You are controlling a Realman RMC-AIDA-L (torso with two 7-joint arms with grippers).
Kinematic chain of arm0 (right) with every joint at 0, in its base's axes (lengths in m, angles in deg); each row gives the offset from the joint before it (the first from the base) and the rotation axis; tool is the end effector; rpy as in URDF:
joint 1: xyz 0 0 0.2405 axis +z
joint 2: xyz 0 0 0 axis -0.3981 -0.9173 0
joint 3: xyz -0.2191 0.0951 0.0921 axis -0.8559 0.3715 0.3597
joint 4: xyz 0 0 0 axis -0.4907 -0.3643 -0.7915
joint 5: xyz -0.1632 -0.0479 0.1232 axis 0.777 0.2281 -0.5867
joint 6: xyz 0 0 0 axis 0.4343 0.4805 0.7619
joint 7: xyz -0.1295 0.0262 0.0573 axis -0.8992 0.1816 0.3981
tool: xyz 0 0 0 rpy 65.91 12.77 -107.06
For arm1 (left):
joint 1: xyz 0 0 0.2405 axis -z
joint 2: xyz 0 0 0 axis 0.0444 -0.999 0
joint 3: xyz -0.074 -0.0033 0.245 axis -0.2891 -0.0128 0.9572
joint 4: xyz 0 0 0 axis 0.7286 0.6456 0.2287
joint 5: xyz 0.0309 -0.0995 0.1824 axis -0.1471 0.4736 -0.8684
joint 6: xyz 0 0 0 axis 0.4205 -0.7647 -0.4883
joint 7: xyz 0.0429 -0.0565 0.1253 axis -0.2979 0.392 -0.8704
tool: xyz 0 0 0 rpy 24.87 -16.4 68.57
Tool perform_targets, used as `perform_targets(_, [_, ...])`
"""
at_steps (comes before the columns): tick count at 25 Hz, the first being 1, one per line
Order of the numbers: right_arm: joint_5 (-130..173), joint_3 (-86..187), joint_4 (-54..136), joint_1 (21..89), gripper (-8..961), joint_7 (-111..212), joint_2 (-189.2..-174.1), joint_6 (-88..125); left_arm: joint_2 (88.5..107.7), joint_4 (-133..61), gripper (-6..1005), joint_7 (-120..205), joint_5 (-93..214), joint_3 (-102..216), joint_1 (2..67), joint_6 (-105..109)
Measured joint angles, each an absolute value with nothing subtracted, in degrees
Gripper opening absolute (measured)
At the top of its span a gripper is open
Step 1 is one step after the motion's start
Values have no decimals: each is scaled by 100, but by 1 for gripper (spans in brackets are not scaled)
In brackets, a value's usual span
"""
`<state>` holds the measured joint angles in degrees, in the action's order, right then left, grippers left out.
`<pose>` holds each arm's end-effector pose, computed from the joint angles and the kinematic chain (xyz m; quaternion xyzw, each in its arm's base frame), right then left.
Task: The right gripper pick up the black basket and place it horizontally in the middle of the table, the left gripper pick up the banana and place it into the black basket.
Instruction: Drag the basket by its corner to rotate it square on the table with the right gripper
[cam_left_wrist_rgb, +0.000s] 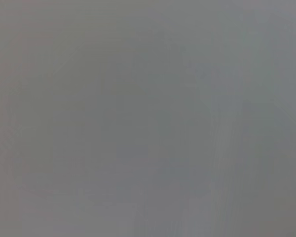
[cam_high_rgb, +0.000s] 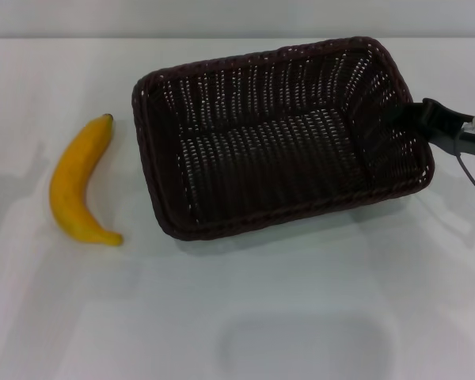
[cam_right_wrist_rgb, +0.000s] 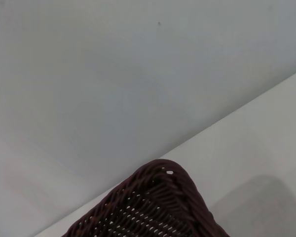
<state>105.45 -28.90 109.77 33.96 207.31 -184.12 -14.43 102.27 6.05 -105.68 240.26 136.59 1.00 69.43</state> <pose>0.2377 0.3524 0.0137 -0.6793 0.6210 0.3042 0.2457 -0.3385 0.2748 0.0578 -0.6537 -0.2456 -0.3819 0.6054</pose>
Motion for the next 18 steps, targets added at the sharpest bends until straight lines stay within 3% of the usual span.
perform_targets(18, [10007, -2817, 10866, 3472, 237, 20009, -18405, -1440, 10227, 533, 876, -10568, 24021, 13626, 185, 6914])
